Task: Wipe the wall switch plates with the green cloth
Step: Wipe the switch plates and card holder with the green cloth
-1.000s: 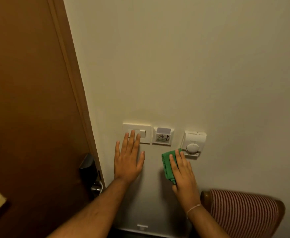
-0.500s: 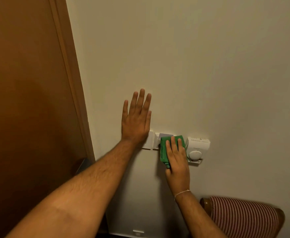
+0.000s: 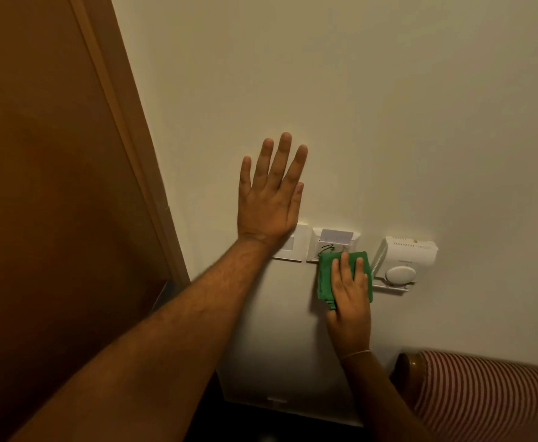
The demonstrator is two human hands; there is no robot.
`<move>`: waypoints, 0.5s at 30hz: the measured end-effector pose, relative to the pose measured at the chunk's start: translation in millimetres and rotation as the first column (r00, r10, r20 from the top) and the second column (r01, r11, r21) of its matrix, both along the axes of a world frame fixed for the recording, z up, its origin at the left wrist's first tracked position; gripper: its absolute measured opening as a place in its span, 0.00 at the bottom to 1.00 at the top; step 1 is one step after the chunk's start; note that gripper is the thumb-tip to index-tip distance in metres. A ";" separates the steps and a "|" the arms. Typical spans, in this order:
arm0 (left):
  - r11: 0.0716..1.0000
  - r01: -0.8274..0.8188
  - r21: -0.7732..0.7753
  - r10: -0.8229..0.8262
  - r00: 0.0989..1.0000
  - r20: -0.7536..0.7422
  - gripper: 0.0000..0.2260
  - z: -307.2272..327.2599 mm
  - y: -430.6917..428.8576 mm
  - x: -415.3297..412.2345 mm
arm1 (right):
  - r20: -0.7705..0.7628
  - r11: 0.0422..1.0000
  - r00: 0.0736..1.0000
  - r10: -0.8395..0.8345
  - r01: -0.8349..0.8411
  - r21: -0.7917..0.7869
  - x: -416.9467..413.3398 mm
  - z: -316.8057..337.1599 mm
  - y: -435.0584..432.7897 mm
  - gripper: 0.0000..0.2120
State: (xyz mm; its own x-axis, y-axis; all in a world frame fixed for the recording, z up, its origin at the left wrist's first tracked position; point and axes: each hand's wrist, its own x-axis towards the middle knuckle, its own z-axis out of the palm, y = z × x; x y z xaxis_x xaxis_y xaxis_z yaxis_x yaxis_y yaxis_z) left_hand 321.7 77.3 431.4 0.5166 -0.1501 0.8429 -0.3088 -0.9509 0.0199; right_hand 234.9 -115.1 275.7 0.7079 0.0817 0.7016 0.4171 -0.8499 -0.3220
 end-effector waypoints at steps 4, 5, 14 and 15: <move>1.000 -0.015 0.009 0.015 1.000 0.001 0.27 0.4 -0.1 0.3 | 0.038 0.988 0.998 -0.047 0.041 0.147 9.4 15.9 11.7 0.31; 1.000 -0.015 0.007 0.015 1.000 -0.001 0.27 0.6 -0.1 0.3 | 0.048 0.989 0.997 -0.052 0.045 0.141 9.9 13.9 12.8 0.30; 1.000 -0.018 -0.013 0.018 0.999 0.037 0.29 -0.7 -1.1 1.0 | 0.134 0.986 0.988 -0.078 0.057 0.160 11.9 14.0 16.4 0.25; 1.000 -0.024 -0.016 0.025 0.999 0.039 0.29 -1.0 -1.6 0.4 | 0.140 0.985 0.987 -0.081 0.058 0.163 12.6 16.4 17.4 0.25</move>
State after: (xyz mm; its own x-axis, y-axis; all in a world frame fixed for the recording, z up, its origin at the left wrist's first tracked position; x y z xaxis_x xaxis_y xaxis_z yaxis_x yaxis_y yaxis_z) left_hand 322.2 75.8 430.4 0.4869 -0.1246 0.8645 -0.2861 -0.9579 0.0231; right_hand 247.6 -97.7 292.1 0.5971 -0.0837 0.7978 0.4113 -0.8219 -0.3941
